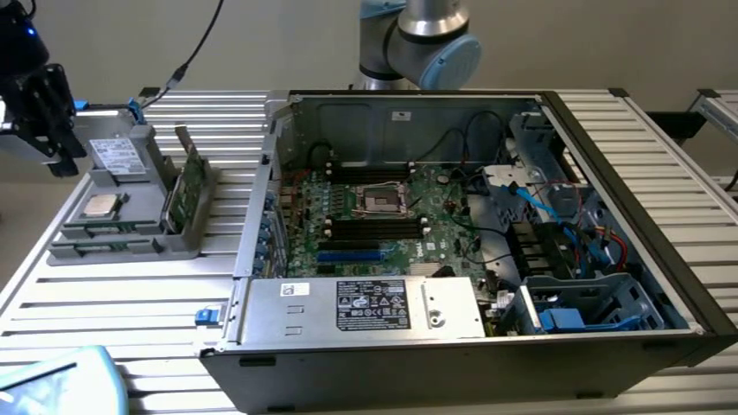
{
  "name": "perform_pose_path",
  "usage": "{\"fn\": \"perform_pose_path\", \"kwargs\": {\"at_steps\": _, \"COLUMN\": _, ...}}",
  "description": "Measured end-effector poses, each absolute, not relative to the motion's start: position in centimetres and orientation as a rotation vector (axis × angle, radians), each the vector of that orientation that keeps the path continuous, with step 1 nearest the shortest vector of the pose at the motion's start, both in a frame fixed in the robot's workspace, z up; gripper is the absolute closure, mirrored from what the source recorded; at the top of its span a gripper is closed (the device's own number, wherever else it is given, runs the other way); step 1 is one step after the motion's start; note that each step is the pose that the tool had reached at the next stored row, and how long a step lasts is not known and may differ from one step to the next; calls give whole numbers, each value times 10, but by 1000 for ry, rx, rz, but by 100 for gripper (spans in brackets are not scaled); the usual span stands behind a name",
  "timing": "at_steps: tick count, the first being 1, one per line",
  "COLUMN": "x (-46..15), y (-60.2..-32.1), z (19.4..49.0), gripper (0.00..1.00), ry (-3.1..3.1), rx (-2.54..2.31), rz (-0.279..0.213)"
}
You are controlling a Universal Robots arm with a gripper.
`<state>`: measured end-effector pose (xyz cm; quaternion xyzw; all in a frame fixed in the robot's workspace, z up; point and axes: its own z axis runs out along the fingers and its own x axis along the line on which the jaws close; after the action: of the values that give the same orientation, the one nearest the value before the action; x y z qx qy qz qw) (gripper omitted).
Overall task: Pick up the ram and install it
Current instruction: 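Pick up the ram and move it above insertion slot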
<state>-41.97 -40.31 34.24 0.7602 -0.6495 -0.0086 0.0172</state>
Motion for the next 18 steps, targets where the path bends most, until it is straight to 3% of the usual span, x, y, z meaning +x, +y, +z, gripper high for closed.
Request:
{"fn": "perform_pose_path", "kwargs": {"at_steps": 1, "x": -420, "y": -403, "z": 342, "gripper": 64, "ry": -2018, "rx": 2362, "rz": -27}}
{"fn": "perform_pose_path", "kwargs": {"at_steps": 2, "x": -420, "y": -403, "z": 340, "gripper": 57, "ry": -2018, "rx": 2362, "rz": -27}}
{"fn": "perform_pose_path", "kwargs": {"at_steps": 18, "x": -428, "y": -411, "z": 311, "gripper": 57, "ry": -2006, "rx": 2367, "rz": -36}}
